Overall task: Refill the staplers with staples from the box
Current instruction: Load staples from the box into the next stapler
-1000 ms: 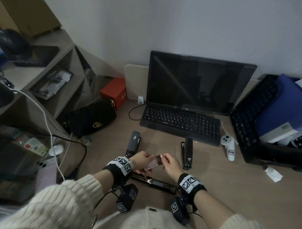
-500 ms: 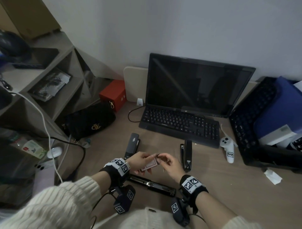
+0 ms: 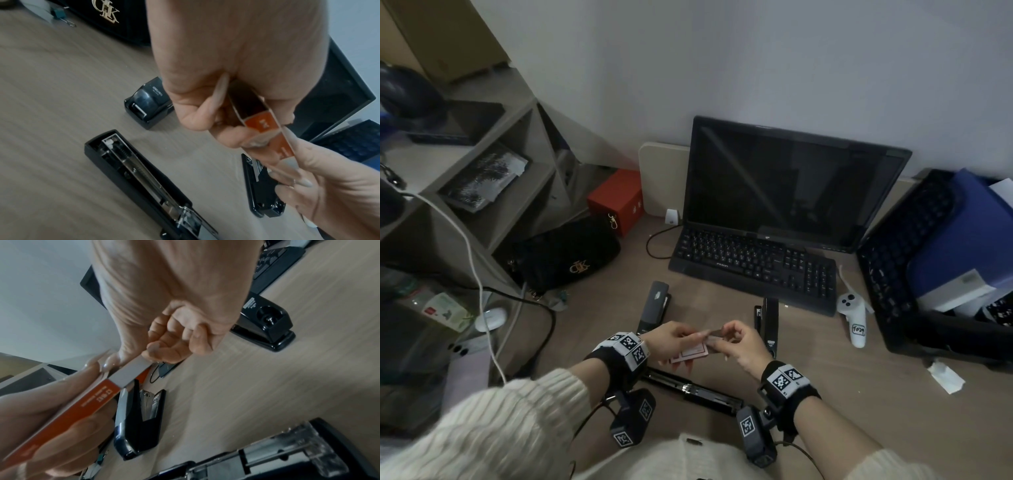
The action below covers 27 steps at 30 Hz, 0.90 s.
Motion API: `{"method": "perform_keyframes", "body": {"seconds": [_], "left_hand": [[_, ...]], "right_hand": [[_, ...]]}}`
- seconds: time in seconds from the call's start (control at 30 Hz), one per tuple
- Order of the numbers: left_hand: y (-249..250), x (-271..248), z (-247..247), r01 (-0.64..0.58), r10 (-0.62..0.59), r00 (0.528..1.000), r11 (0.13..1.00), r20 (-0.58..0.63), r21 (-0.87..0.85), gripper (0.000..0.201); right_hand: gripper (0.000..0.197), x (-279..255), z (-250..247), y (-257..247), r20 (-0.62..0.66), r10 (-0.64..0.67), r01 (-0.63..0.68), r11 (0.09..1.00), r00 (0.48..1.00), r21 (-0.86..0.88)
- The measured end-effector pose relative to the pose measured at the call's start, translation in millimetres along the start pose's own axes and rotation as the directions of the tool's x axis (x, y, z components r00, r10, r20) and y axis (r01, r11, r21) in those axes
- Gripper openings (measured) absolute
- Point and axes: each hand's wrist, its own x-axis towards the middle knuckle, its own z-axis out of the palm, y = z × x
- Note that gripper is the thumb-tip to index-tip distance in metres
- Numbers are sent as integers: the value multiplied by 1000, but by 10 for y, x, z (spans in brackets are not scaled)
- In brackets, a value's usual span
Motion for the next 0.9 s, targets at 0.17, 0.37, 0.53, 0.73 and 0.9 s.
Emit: {"method": "perform_keyframes", "body": {"seconds": [0.17,0.37,0.53,0.73,0.9], "left_hand": [[59,-20,-8,-34,34,999,999,-3,-18,47],[77,-12,-24,-16,15,999,999,-31,-28,48],[65,-8,-26,-33,30,998,997,-50,-72,38],[-41,26,15,-87,78,995,985,-64,-149,32],[-98,55,34,-85,74,995,974,-63,-208,34]], "right_hand": [[25,11,-77,-71,53,32,-34,999,998,34],[22,24,-144,-125,79,14,-15,1000,997,18],[20,-3,-151,-234,65,21,-25,998,998,56],[17,7,-171,-290,-3,19,-19,997,1000,81],[17,-14,-185,-311,-51,24,-18,992,998,128]]}}
